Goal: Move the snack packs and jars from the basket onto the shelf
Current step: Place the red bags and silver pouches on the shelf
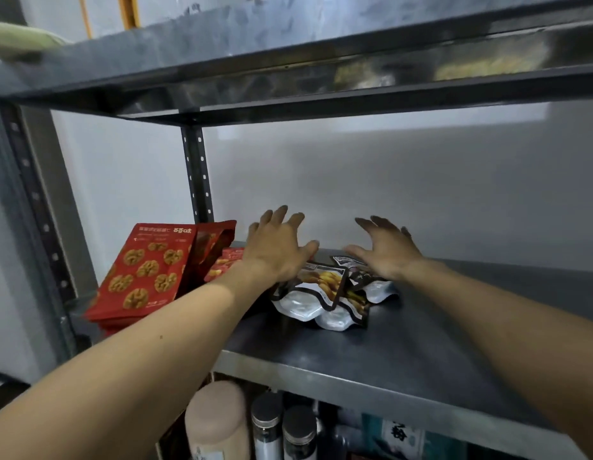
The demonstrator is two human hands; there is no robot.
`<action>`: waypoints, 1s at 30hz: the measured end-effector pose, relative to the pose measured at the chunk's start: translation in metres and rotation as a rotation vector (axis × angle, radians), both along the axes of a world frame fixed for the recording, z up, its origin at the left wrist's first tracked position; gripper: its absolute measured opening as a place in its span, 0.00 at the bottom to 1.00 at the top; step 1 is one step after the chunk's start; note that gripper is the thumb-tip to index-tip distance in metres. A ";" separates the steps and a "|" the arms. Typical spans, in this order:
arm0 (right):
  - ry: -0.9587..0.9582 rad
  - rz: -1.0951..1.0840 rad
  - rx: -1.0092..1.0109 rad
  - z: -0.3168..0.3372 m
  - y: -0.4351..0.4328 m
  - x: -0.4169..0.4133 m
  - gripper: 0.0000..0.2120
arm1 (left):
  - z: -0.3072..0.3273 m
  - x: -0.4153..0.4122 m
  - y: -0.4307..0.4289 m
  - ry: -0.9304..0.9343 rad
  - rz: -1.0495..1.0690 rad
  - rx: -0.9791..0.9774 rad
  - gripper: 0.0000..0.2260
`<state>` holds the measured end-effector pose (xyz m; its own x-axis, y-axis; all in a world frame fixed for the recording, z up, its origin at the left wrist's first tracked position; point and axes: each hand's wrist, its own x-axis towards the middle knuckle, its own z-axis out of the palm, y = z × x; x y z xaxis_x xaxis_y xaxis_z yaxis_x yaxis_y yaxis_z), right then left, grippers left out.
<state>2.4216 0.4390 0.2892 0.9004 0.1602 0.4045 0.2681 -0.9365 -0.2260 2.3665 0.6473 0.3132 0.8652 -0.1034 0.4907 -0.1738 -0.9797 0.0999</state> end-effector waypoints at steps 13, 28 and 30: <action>-0.060 0.168 -0.112 0.028 0.053 -0.131 0.40 | -0.002 -0.118 0.044 -0.083 0.016 0.023 0.32; -0.046 0.630 -0.060 -0.017 0.339 -0.354 0.39 | -0.064 -0.397 0.310 -0.117 0.373 -0.079 0.31; 0.010 0.717 -0.088 -0.032 0.382 -0.375 0.39 | -0.079 -0.432 0.349 -0.102 0.445 -0.102 0.30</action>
<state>2.0465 0.8205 0.2576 0.5653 0.7445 0.3552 0.8217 -0.5459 -0.1635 1.9347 0.9963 0.2346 0.7613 0.3203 0.5637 0.2474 -0.9472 0.2041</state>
